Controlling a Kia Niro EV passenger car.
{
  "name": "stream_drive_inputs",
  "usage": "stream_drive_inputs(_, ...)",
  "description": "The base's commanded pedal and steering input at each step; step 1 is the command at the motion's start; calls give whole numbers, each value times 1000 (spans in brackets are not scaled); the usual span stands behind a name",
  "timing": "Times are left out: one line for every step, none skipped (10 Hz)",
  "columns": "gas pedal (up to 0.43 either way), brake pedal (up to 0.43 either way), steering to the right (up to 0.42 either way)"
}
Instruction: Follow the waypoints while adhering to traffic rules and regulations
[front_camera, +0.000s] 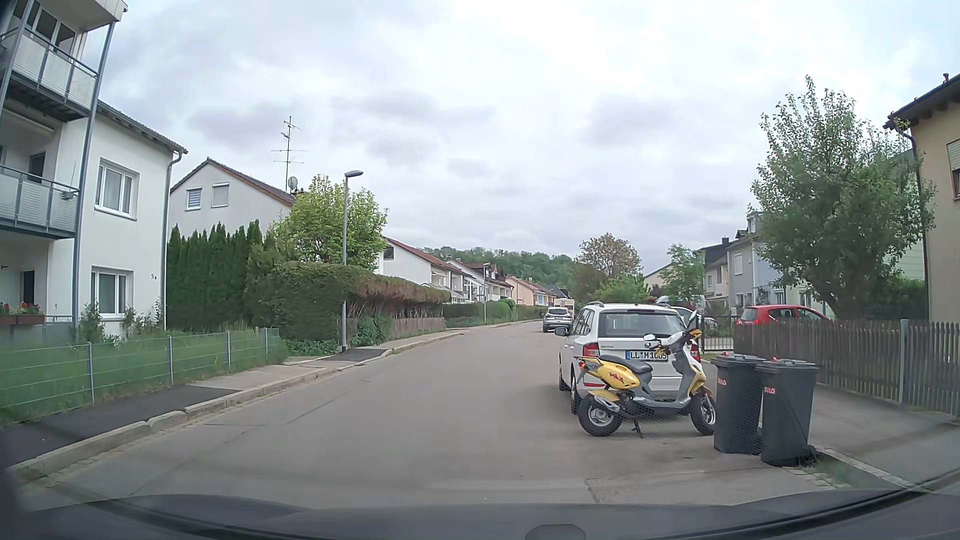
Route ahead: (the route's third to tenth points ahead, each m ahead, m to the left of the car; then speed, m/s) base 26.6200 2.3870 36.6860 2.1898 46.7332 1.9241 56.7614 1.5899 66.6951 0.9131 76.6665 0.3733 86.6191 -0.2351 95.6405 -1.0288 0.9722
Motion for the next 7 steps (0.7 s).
stream_drive_inputs(110,0,-112)
stream_drive_inputs(110,0,-121)
stream_drive_inputs(110,0,-131)
stream_drive_inputs(110,0,-147)
stream_drive_inputs(110,0,-163)
stream_drive_inputs(87,0,-176)
stream_drive_inputs(87,0,-185)
